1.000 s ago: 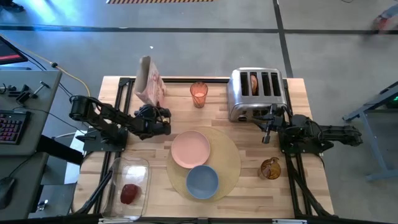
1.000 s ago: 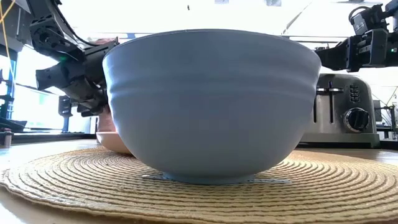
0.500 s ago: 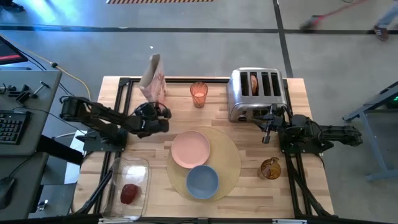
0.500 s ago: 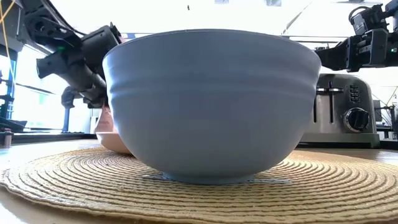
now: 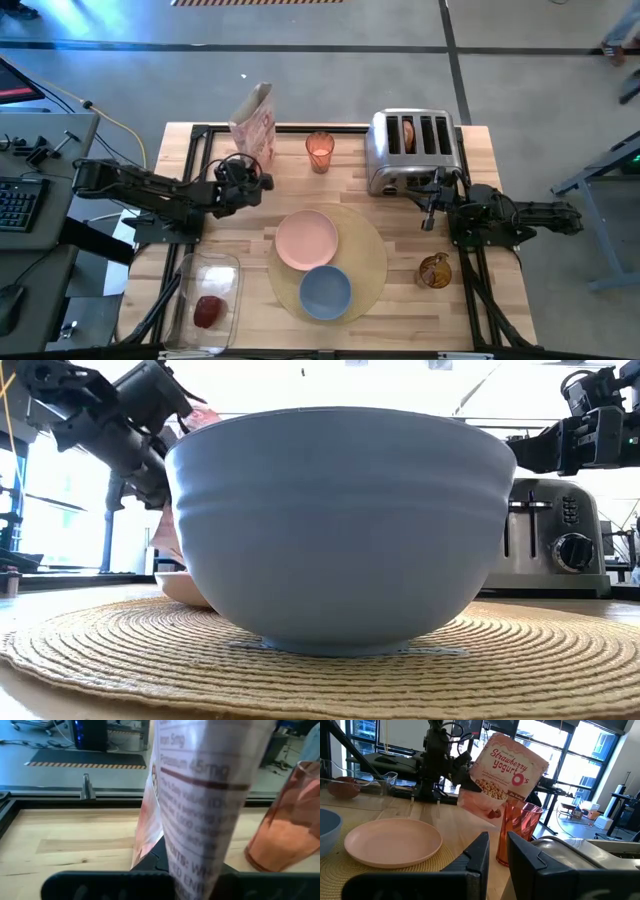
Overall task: Arrange a breakfast setting
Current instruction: Pour the cereal into the blue bowl
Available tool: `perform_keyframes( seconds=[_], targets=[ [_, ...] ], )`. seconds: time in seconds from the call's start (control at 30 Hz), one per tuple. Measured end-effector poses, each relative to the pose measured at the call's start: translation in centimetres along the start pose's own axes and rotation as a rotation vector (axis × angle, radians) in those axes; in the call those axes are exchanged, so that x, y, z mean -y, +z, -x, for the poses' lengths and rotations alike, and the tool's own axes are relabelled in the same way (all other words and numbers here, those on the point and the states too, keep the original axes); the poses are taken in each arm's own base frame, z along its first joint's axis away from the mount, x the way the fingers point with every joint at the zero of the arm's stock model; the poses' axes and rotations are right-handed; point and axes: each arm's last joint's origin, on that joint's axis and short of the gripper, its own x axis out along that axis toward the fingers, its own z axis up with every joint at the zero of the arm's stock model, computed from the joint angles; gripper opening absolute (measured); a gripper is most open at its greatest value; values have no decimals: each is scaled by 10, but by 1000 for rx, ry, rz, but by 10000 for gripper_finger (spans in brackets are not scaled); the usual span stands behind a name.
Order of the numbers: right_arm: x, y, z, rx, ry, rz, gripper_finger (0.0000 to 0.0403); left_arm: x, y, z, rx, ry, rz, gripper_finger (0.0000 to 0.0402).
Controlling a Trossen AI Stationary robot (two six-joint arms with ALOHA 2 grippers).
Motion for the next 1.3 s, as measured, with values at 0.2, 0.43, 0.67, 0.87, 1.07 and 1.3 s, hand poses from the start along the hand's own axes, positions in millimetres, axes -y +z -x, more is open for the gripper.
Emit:
perform_keyframes(
  seconds=[0.2,0.43,0.67,0.87,1.07,1.3],
  targets=[
    [0,0,0,0,0,0,52,-6,14,8,-8,-36,47,0],
    [0,0,0,0,0,0,52,-15,37,20,29,-90,46,0],
    [0,0,0,0,0,0,52,-26,61,33,87,-164,12,0],
    [0,0,0,-1,0,0,52,-29,80,43,145,-273,-30,0],
    [0,0,0,0,0,0,52,-26,109,55,199,-378,-143,0],
    [0,0,0,0,0,0,52,-18,146,71,252,-528,-255,0]
  ],
)
